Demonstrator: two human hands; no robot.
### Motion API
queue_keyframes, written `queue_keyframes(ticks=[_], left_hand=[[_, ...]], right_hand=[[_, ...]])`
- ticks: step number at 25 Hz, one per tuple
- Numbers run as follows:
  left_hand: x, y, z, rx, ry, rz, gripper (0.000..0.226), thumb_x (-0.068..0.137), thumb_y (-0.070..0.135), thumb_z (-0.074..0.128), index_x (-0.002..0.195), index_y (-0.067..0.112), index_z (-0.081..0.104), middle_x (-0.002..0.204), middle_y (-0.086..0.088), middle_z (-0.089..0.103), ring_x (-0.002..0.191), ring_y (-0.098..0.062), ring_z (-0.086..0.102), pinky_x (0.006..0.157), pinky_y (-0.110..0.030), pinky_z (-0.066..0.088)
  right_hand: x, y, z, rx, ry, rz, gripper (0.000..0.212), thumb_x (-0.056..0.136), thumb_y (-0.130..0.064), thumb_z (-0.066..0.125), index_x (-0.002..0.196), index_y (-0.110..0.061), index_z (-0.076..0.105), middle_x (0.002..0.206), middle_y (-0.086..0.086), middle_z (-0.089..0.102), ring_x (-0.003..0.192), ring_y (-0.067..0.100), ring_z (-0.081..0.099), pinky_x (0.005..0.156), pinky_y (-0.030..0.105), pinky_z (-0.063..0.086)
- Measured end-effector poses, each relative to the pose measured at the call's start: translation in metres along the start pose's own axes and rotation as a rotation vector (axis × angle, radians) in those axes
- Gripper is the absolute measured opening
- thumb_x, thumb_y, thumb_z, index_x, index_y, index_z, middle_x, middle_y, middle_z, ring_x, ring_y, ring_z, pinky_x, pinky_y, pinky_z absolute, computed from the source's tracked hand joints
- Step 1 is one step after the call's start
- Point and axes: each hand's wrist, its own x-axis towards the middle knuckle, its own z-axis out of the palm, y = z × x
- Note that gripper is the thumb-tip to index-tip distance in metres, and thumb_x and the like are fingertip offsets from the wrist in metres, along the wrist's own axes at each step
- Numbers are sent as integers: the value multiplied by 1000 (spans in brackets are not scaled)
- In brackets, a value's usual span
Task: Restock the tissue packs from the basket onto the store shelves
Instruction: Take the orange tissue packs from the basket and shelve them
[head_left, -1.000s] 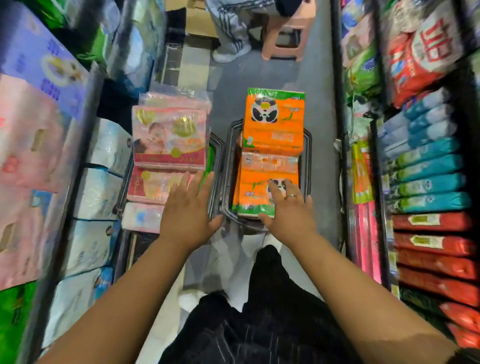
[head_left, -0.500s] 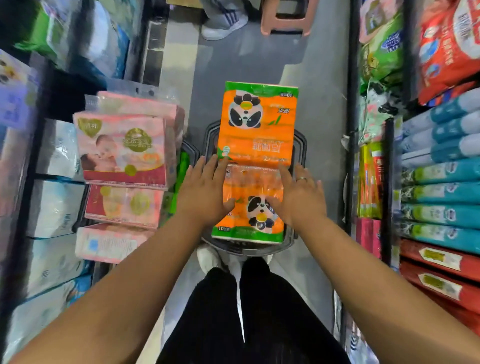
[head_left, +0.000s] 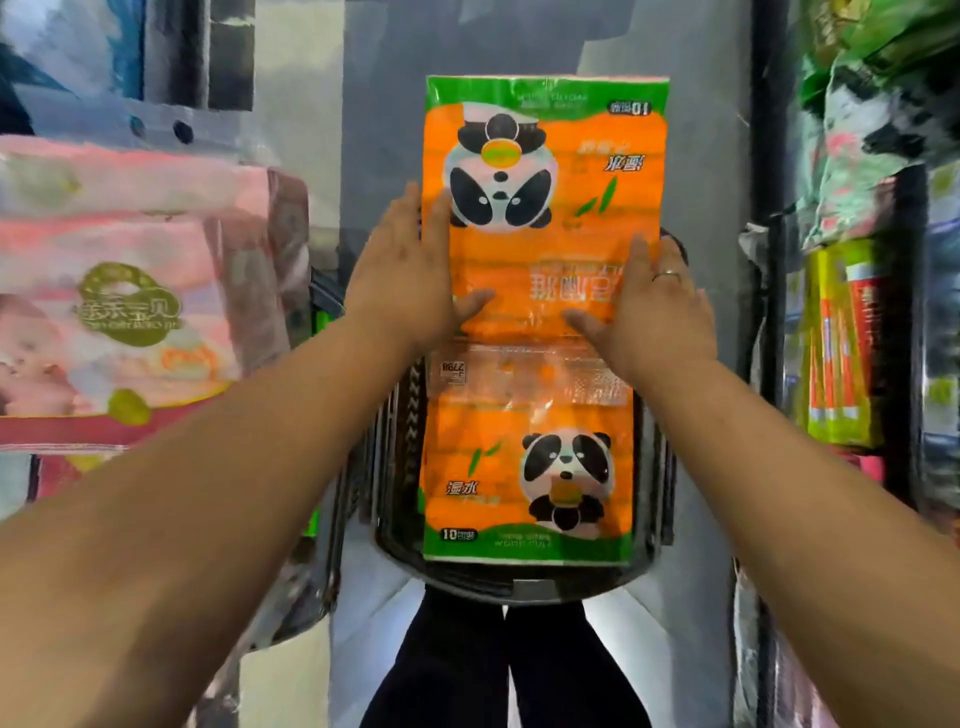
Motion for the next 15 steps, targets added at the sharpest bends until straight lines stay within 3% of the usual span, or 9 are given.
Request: queue_keyframes(ticks=[4,10,15], left_hand=[[29,-12,21,-122,-14,-8,106,82,68,51,153,11,-4,161,-16,2,148,-31,5,119,-44,10],[52,-22,50,-493,-4,-70,119,74,60,71,153,18,-8,159,-7,18,141,-28,30,110,-50,34],[54,-18,55,-788,20,-160,106,67,45,83,145,24,15,143,2,41,127,-20,47,100,-49,47]], right_hand=[[34,-8,13,77,52,63,116,78,-75,52,154,-10,-6,160,21,6,146,37,18,113,52,28],[55,-12,19,308,95,129,129,69,-65,73,154,-9,-7,160,19,5,144,37,23,112,45,30],[67,-4,22,552,73,185,130,60,-55,85,153,-22,1,154,13,20,134,32,39,102,42,40]])
